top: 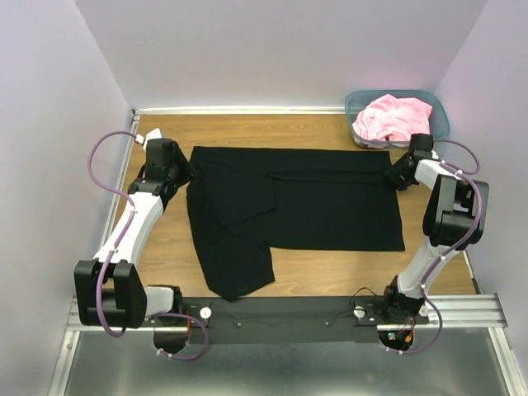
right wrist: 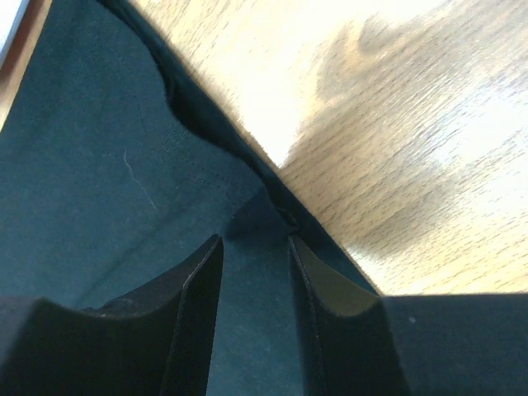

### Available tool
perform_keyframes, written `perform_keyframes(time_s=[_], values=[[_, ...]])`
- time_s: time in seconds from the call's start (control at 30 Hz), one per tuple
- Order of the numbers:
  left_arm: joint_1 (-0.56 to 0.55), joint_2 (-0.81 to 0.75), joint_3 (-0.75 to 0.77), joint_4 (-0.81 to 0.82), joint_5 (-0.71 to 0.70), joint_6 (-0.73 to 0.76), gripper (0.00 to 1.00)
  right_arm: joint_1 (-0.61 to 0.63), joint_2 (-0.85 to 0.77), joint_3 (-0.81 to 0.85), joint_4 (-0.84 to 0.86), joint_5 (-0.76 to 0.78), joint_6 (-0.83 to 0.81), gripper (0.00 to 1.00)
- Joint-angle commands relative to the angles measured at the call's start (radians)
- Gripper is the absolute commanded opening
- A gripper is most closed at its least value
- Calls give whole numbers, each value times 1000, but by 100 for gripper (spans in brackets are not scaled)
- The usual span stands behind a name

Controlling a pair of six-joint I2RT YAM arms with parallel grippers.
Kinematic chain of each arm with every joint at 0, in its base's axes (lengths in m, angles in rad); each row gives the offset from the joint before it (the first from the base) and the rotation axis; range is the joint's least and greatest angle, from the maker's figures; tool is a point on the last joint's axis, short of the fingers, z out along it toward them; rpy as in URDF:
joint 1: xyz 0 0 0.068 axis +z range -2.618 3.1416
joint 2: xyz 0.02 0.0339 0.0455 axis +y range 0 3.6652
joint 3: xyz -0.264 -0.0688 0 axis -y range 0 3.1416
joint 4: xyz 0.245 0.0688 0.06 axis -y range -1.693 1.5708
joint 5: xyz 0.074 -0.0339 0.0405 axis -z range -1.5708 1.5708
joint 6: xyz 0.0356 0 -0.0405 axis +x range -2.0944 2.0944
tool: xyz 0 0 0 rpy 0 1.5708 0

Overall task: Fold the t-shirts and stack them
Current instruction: Fold the tshirt

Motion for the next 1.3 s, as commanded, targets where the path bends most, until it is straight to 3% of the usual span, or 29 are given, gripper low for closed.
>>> perform_keyframes(time_s=[0.0,0.2,0.53,1.27], values=[[-2,-30,-26,-21,-39,15,62,-9,35,26,-3,62,18,45],[-3,-30,-35,-19,-36,17,62,-9,42,31,-1,74,13,37],[-3,-18,-45,-9,-30,19,62,-9,30,35,-1,74,4,1],[-3,-20,-63,-58,-31,6,63,-9,-88,-25,-89,42,-3,1]])
